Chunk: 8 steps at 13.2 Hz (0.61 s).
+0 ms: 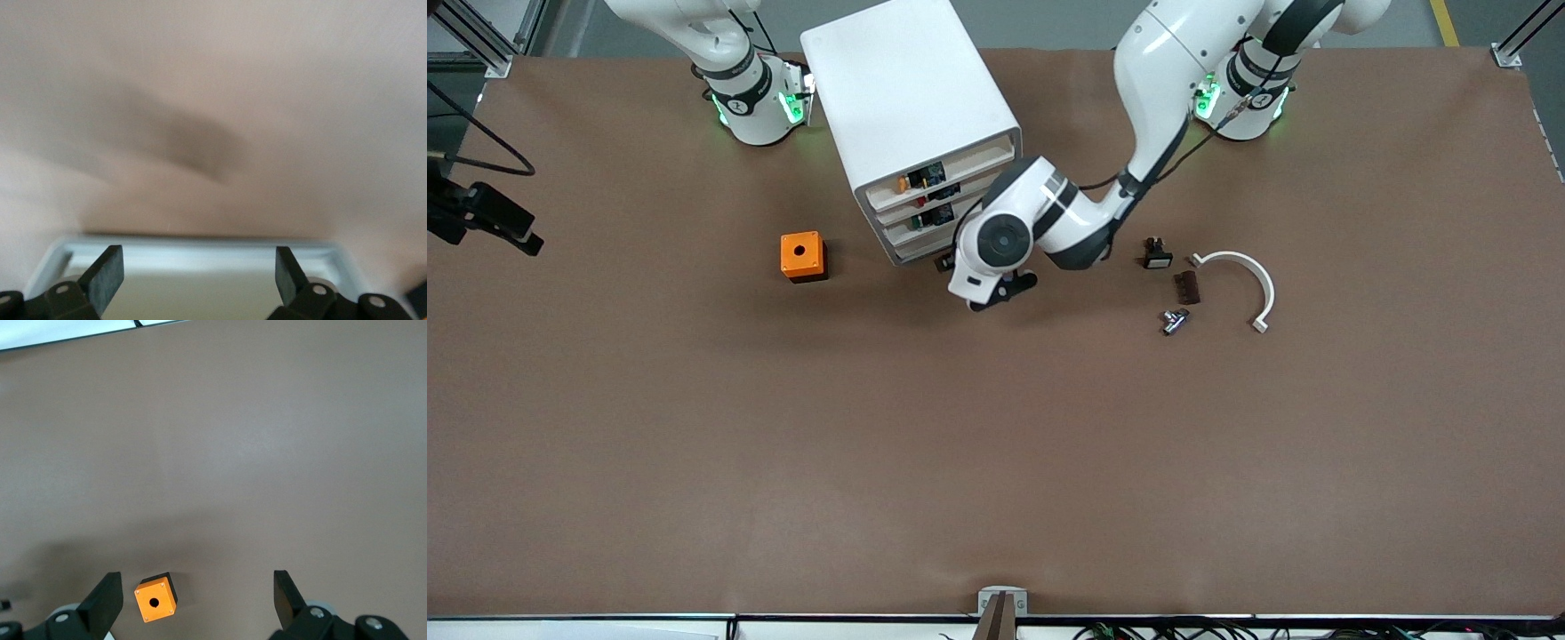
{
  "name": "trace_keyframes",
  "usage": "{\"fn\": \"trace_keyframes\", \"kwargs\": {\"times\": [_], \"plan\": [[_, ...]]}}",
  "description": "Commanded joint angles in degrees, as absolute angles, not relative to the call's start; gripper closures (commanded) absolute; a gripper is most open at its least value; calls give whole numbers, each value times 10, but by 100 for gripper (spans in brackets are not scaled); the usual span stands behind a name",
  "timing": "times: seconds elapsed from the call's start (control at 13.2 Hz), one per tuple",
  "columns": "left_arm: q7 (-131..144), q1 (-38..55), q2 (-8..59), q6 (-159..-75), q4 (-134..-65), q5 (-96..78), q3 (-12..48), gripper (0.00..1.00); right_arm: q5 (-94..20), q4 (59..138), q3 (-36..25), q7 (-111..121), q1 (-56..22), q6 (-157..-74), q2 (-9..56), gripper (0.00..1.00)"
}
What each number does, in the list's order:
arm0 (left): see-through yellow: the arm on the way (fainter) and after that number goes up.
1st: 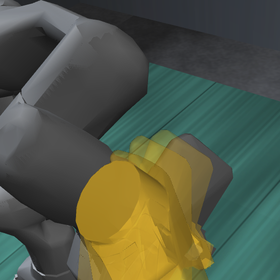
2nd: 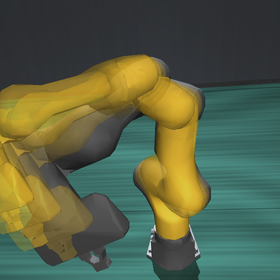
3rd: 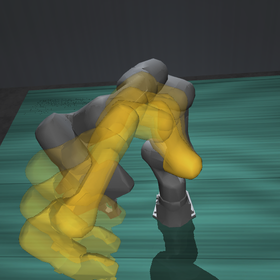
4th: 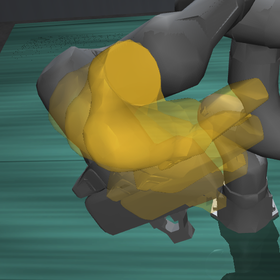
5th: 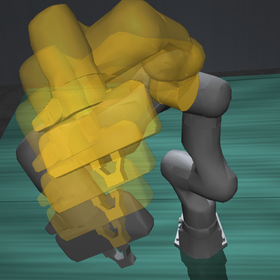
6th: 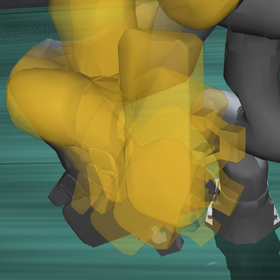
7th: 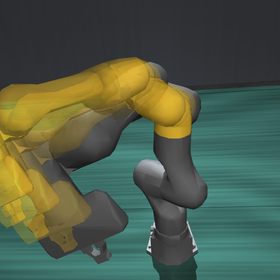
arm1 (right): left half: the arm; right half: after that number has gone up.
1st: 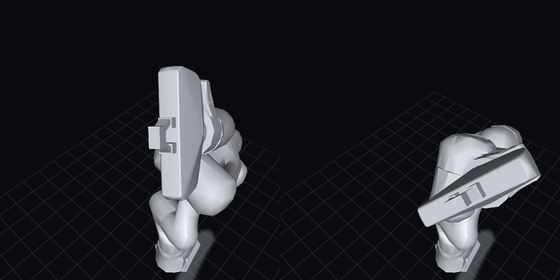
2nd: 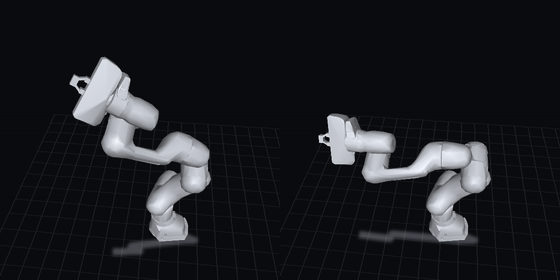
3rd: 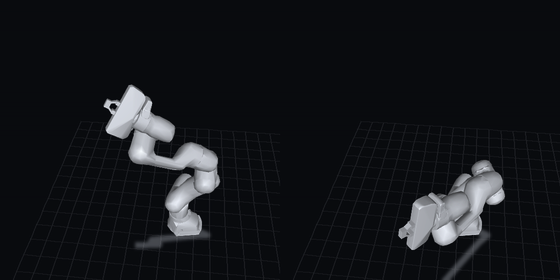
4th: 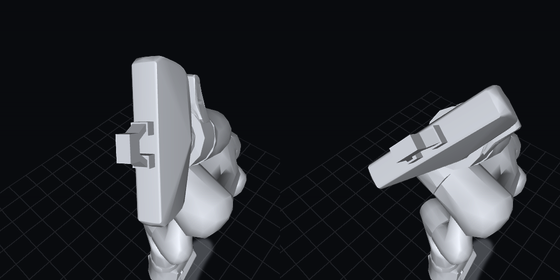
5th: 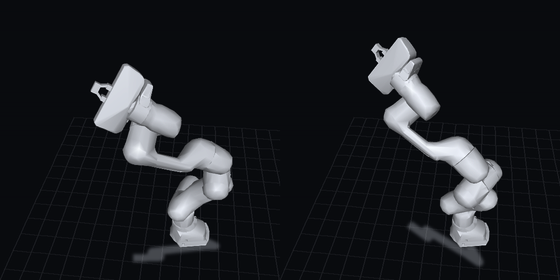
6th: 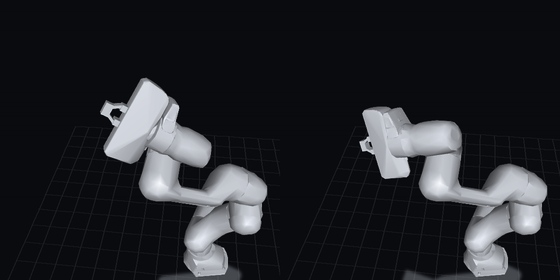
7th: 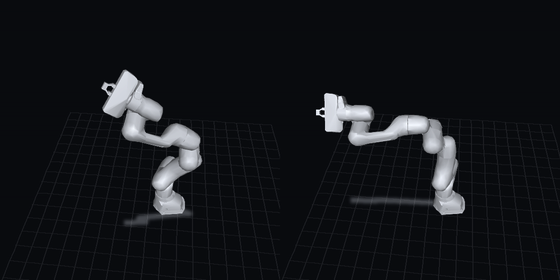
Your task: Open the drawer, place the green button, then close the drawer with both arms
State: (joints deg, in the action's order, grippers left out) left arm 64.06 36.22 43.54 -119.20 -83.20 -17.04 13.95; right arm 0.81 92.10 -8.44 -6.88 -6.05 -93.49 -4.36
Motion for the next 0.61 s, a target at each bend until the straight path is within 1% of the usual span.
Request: {"fn": "trace_keyframes", "kwargs": {"times": [0.0,0.38,0.53], "plan": [[622,307,416,-1183,-817,-112,142,0,22,942,-80,-60,-58,-938,-64,0],[606,226,335,-1174,-818,-20,143,0,22,940,-81,-61,-56,-930,-66,0],[586,194,295,-1136,-817,-16,142,0,23,940,-81,-61,-57,-929,-67,0]]}}
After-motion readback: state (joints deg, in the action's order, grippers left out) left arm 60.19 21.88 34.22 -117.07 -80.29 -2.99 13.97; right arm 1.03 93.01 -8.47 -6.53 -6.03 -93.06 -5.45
